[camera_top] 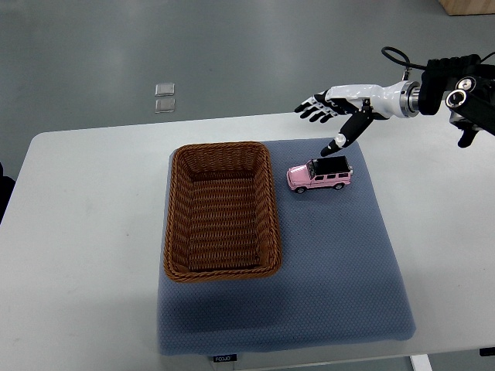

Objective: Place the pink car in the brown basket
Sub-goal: 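Reach the right hand over the pink toy car, then lower the right hand and close fingers around the pink car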

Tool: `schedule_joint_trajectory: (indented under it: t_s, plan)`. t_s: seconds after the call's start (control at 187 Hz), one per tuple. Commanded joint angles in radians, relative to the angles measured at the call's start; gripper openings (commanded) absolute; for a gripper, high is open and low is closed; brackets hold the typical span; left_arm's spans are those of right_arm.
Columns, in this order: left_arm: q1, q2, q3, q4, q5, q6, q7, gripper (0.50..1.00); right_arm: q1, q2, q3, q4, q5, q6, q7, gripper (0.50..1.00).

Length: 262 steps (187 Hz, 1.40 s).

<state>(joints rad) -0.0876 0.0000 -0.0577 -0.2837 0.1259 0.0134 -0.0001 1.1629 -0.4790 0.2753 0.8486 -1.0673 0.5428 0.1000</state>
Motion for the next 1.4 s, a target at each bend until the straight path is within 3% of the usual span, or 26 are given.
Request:
schedule_joint_trajectory:
  t_s: [0.0,0.128,0.294,0.604,0.812,0.924,1.116,1.394]
  plan:
    - [0.0,0.0,-0.001,0.0,0.0,0.0,0.0,1.0,0.044,0.011,-0.097,0.001,-0.08,-0.024,-0.028,0.907]
    - [0.0,0.0,-0.001,0.001,0.0,0.0,0.0,1.0,0.037,0.037,-0.149,-0.02,-0.089,-0.098,-0.068,0.907]
    - [0.0,0.0,-0.001,-0.002,0.0,0.0,0.0,1.0,0.026,0.089,-0.192,-0.048,-0.091,-0.152,-0.072,0.905]
    - [0.0,0.0,-0.005,0.006,0.0,0.0,0.0,1.0,-0.028,0.106,-0.202,-0.095,-0.092,-0.192,-0.071,0.893]
    - [0.0,0.0,-0.004,0.006,0.0,0.0,0.002,1.0,-0.057,0.108,-0.205,-0.117,-0.092,-0.218,-0.066,0.787]
    - [0.0,0.0,-0.005,0.006,0.0,0.0,0.002,1.0,-0.062,0.108,-0.205,-0.115,-0.092,-0.221,-0.062,0.644]
    - [0.0,0.0,-0.005,0.008,-0.002,0.0,0.002,1.0,-0.068,0.123,-0.208,-0.117,-0.1,-0.222,-0.054,0.505]
    - [0.0,0.0,-0.005,0.008,-0.002,0.0,0.002,1.0,-0.048,0.112,-0.203,-0.105,-0.106,-0.207,-0.031,0.5]
